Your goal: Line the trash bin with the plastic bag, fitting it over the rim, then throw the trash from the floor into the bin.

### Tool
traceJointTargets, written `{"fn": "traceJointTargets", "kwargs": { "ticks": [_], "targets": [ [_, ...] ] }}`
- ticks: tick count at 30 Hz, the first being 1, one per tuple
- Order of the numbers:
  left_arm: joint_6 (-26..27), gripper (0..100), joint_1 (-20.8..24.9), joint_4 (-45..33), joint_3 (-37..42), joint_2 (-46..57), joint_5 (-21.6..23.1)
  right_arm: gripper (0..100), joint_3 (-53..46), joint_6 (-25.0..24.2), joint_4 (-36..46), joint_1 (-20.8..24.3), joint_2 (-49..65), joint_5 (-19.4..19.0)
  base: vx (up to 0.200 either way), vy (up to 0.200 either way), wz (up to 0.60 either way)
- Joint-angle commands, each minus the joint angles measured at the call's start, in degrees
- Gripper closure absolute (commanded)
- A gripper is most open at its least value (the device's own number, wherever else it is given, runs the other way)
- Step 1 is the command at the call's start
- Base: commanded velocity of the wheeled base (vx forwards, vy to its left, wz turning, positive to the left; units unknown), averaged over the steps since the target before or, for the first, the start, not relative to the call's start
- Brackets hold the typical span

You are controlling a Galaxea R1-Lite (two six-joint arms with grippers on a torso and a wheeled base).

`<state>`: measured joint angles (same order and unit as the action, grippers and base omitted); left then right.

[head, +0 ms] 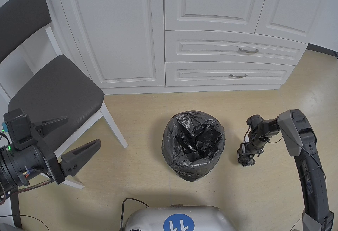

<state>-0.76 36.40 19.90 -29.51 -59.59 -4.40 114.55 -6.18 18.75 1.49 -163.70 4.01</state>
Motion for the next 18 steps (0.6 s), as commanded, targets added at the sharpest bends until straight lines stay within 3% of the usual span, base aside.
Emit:
{"fn": "traceJointTargets", "kwargs": {
  "ticks": [1, 5, 8, 14, 18],
  "targets": [
    [-0.04, 0, 0.07, -0.12, -0.02, 0.53, -0.08, 100, -1.00, -0.06, 7.00, -1.49, 10.24, -4.19, 0.000, 0.000, 0.00],
    [-0.04, 0, 0.60, -0.12, -0.11, 0.70, -0.17, 100, -0.39, -0.15, 13.07, -2.98, 14.98, -11.22, 0.000, 0.000, 0.00],
    [-0.04, 0, 0.86, -0.03, -0.02, 0.70, -0.17, 100, 0.04, -0.94, 14.65, -3.42, 18.41, -14.12, 0.000, 0.000, 0.00],
    [-0.04, 0, 0.86, 0.06, -0.11, 0.70, -0.17, 100, 0.04, -11.40, 15.44, -2.37, 25.36, -18.51, 0.000, 0.000, 0.00],
    [-0.04, 0, 1.04, 0.06, -0.11, 0.79, -0.17, 100, 0.04, -14.74, 17.20, -0.43, 30.63, -21.76, 0.000, 0.000, 0.00]
  ]
}}
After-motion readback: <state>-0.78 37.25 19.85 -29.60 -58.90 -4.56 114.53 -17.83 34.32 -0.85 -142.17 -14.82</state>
